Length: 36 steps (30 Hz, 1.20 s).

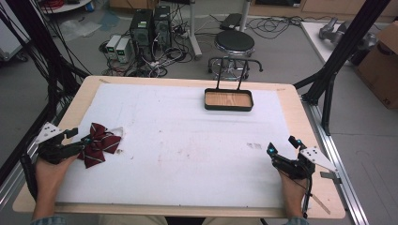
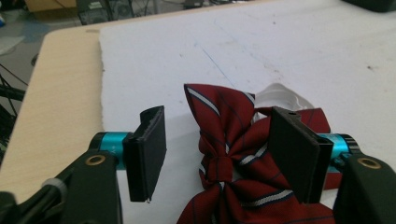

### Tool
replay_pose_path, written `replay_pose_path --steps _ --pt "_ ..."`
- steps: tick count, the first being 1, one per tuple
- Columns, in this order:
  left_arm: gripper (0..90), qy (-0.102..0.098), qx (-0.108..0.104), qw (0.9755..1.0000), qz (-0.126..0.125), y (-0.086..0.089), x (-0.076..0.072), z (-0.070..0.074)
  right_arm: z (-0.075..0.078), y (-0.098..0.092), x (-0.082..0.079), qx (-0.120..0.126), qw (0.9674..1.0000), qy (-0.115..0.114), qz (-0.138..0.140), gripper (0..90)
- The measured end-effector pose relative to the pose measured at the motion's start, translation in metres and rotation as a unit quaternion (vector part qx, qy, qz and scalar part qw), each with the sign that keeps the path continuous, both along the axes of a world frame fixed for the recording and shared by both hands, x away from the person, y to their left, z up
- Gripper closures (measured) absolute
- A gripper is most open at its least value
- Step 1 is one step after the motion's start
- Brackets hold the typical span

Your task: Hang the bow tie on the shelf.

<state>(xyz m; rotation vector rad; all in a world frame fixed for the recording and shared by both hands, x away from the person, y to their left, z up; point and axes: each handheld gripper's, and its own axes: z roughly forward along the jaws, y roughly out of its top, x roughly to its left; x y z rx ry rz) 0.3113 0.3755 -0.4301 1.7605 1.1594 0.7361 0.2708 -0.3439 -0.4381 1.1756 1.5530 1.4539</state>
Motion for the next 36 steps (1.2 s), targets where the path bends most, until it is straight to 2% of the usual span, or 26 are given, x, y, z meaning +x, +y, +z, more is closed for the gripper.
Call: replay_pose_path --steps 2,6,7,10,12,14,16,19,22,24,26,27,28,29,32,33,36 --pt "41.8 0.013 0.014 0.9998 0.0 -0.002 0.003 -0.004 0.0 -0.001 0.0 0.002 1.0 0.0 0.0 11.5" --pt "45.8 0.029 0.02 0.9994 -0.002 -0.004 0.007 -0.007 0.0 0.0 0.0 0.0 1.0 0.0 0.0 11.5" --pt "49.2 0.034 0.025 0.9991 -0.005 -0.005 0.009 -0.008 0.0 0.0 0.0 0.0 1.0 0.0 0.0 11.5" --pt "53.5 0.047 0.043 0.9978 -0.018 -0.01 0.012 -0.012 0.0 0.0 0.0 0.0 1.0 0.0 0.0 11.5" --pt "55.0 0.05 0.046 0.9975 -0.02 -0.011 0.012 -0.013 0.0 0.0 0.0 0.0 1.0 0.0 0.0 11.6" --pt "59.9 0.061 0.059 0.996 -0.028 -0.013 0.013 -0.014 0.0 0.0 0.0 0.001 1.0 0.002 0.001 11.5" --pt "62.4 0.061 0.066 0.9955 -0.031 -0.014 0.013 -0.014 0.0 0.0 0.0 0.001 1.0 0.002 0.001 11.5" --pt "73.0 0.062 0.072 0.9949 -0.035 -0.015 0.013 -0.014 0.0 0.0 0.0 -0.001 1.0 0.001 0.0 11.5" --pt "74.9 0.062 0.073 0.9948 -0.035 -0.016 0.012 -0.011 0.0 0.0 0.0 0.001 1.0 0.002 0.0 11.5" --pt "75.7 0.05 0.075 0.9953 -0.037 -0.02 0.01 -0.005 0.0 0.0 0.0 0.001 1.0 0.003 0.0 11.5" --pt "75.8 0.03 0.064 0.9963 -0.048 -0.026 0.008 0.003 0.0 0.0 0.0 0.002 1.0 0.004 0.0 11.5" --pt "75.8 0.015 0.056 0.9965 -0.06 -0.034 0.007 0.013 0.0 -0.001 0.0 0.003 1.0 0.005 0.0 11.6" --pt "75.8 0.015 0.056 0.9965 -0.06 -0.034 0.007 0.013 0.0 -0.001 0.0 0.003 1.0 0.005 0.0 11.6" --pt "75.8 0.006 0.053 0.9963 -0.067 -0.039 0.005 0.018 0.0 -0.001 0.0 0.005 1.0 0.006 -0.001 11.6" --pt "75.8 -0.017 0.048 0.9948 -0.089 -0.056 0.002 0.033 0.0 -0.002 0.0 0.008 1.0 0.006 0.0 11.6" --pt "75.8 -0.025 0.038 0.9943 -0.097 -0.061 0.001 0.038 -0.001 -0.003 0.0 0.009 0.9999 0.007 0.0 11.5" --pt "75.7 -0.042 0.026 0.9913 -0.122 -0.077 0.001 0.053 -0.001 -0.003 0.001 0.013 0.9999 0.008 0.002 11.6"
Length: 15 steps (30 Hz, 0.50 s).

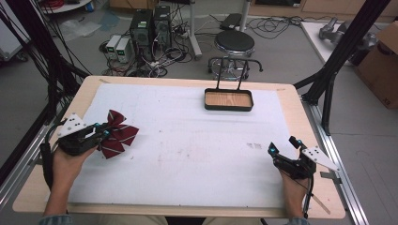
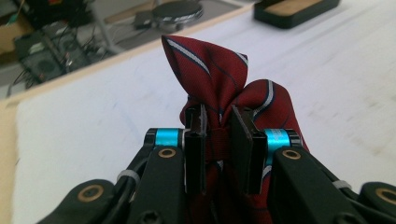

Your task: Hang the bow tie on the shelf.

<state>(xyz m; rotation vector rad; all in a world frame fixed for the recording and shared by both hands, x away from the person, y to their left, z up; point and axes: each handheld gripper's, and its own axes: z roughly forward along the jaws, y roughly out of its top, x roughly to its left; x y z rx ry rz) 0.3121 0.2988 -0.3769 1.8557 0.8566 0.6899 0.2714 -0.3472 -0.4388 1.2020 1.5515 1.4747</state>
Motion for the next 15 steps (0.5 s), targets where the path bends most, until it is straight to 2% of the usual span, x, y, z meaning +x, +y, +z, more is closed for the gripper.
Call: replay_pose_path --steps 2,4,6,7,8,9,10,11,12,15 --pt "75.7 -0.007 -0.005 0.9998 -0.017 -0.012 0.002 0.009 0.0 0.0 0.0 0.002 1.0 0.002 0.001 11.6" --pt "75.7 -0.012 -0.019 0.999 -0.04 -0.025 0.006 0.017 0.0 0.0 0.0 0.003 1.0 0.002 0.001 11.6" --pt "75.7 -0.008 -0.028 0.998 -0.056 -0.035 0.012 0.024 0.0 -0.001 0.0 0.004 1.0 0.001 0.0 11.6" --pt "75.6 -0.003 -0.036 0.9967 -0.073 -0.048 0.02 0.032 0.0 -0.002 0.0 0.008 1.0 0.004 0.0 11.7" --pt "75.6 -0.003 -0.036 0.9967 -0.073 -0.048 0.02 0.032 0.0 -0.002 0.0 0.008 1.0 0.004 0.0 11.7" --pt "75.7 -0.003 -0.041 0.9959 -0.08 -0.054 0.024 0.036 0.0 -0.002 0.0 0.012 0.9999 0.005 0.0 11.7" --pt "75.6 0.001 -0.048 0.9937 -0.102 -0.065 0.032 0.045 -0.001 -0.002 0.001 0.012 0.9999 0.005 0.0 11.7" --pt "75.6 0.002 -0.049 0.9924 -0.112 -0.071 0.037 0.05 -0.001 -0.002 0.001 0.013 0.9999 0.005 0.0 11.7" --pt "75.6 0.002 -0.049 0.9924 -0.112 -0.071 0.037 0.05 -0.001 -0.002 0.001 0.013 0.9999 0.005 0.0 11.7" --pt "75.6 0.002 -0.051 0.9886 -0.142 -0.091 0.05 0.062 -0.001 -0.003 0.001 0.014 0.9999 0.006 0.001 11.7"
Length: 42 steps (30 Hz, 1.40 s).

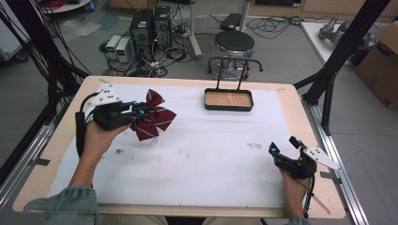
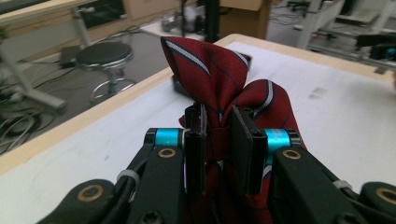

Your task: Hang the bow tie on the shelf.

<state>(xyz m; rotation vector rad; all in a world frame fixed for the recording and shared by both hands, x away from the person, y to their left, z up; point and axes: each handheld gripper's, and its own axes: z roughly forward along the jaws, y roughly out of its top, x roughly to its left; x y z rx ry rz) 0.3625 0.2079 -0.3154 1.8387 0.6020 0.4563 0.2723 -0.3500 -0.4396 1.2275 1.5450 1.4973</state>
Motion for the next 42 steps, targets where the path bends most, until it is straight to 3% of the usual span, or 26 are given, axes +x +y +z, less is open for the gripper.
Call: replay_pose_path --steps 2,4,5,12,13,19,28,31,38,42 --pt "75.6 0.002 0.002 0.9996 -0.029 -0.019 0.016 0.009 0.0 0.0 0.0 0.002 1.0 0.001 -0.001 11.7" --pt "75.6 0.003 0.001 0.9994 -0.035 -0.026 0.021 0.011 0.0 -0.001 0.0 0.003 1.0 0.001 0.002 11.7" --pt "75.6 0.006 0.003 0.9989 -0.047 -0.038 0.032 0.016 0.0 -0.001 0.001 0.003 1.0 0.001 0.002 11.7" --pt "75.6 0.007 0.0 0.9973 -0.073 -0.074 0.057 0.022 0.0 -0.001 0.001 0.005 1.0 0.004 0.003 11.7" --pt "75.6 0.003 -0.001 0.9967 -0.081 -0.084 0.064 0.022 0.0 -0.001 0.001 0.005 1.0 0.004 0.003 11.7" --pt "75.6 -0.009 -0.004 0.9956 -0.093 -0.107 0.084 0.024 0.0 -0.002 0.001 0.006 1.0 0.003 0.004 11.7" --pt "75.6 -0.031 -0.006 0.996 -0.083 -0.139 0.123 0.034 -0.001 -0.002 0.001 0.007 1.0 0.001 0.004 11.7" --pt "75.6 -0.034 -0.004 0.9964 -0.078 -0.145 0.131 0.034 -0.001 -0.001 0.002 0.008 1.0 0.002 0.004 11.7" --pt "75.6 -0.039 -0.022 0.9965 -0.071 -0.159 0.149 0.033 -0.001 -0.001 0.002 0.006 1.0 0.002 0.007 11.8" --pt "75.6 -0.051 -0.029 0.9964 -0.061 -0.166 0.157 0.031 -0.001 0.0 0.001 0.008 0.9999 0.005 0.007 11.8"
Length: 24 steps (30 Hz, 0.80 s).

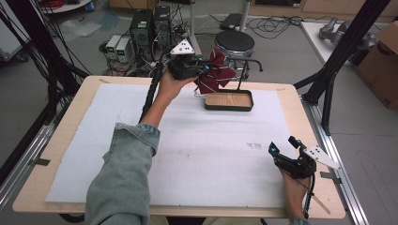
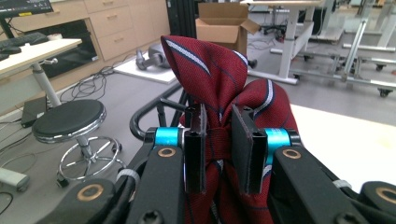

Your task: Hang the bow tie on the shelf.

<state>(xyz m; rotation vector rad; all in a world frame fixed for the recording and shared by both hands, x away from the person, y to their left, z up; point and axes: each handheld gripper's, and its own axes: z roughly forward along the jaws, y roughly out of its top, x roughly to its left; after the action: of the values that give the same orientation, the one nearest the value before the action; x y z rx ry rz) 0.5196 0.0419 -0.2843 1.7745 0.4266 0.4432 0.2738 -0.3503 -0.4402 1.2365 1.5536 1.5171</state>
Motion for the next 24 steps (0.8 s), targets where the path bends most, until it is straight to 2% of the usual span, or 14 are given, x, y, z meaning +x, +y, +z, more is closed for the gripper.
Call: replay_pose_path --steps 1,2,4,9,11,15,18,21,24 --pt "75.6 0.001 -0.004 1.0 0.003 -0.002 0.002 -0.001 0.0 0.0 0.0 -0.002 1.0 -0.001 0.0 11.8" --pt "75.6 -0.01 -0.005 0.9999 0.013 -0.005 0.005 -0.003 0.0 -0.001 0.0 -0.001 1.0 -0.002 0.002 11.8" --pt "75.6 -0.015 -0.007 0.9997 0.017 -0.006 0.006 -0.004 0.0 -0.001 0.001 -0.001 1.0 -0.003 0.002 11.9" --pt "75.6 -0.016 -0.008 0.999 0.042 -0.005 0.018 -0.007 0.0 -0.001 0.001 0.0 1.0 -0.001 0.004 11.9" --pt "75.6 -0.015 -0.015 0.9985 0.05 -0.003 0.021 -0.009 0.0 -0.001 0.001 0.0 1.0 -0.001 0.004 11.9" --pt "75.6 0.005 0.001 0.9968 0.08 0.005 0.03 -0.015 0.0 -0.001 0.001 0.0 1.0 -0.001 0.005 11.9" --pt "75.4 0.024 0.009 0.9957 0.089 0.011 0.035 -0.023 0.0 -0.001 0.001 -0.001 1.0 -0.001 0.006 11.9" --pt "75.3 0.034 0.018 0.9952 0.09 0.012 0.038 -0.031 0.0 -0.001 0.001 0.0 1.0 -0.001 0.006 12.0" --pt "74.9 0.04 0.039 0.9942 0.091 0.012 0.038 -0.039 0.0 -0.001 0.001 -0.002 1.0 -0.002 0.006 12.0"
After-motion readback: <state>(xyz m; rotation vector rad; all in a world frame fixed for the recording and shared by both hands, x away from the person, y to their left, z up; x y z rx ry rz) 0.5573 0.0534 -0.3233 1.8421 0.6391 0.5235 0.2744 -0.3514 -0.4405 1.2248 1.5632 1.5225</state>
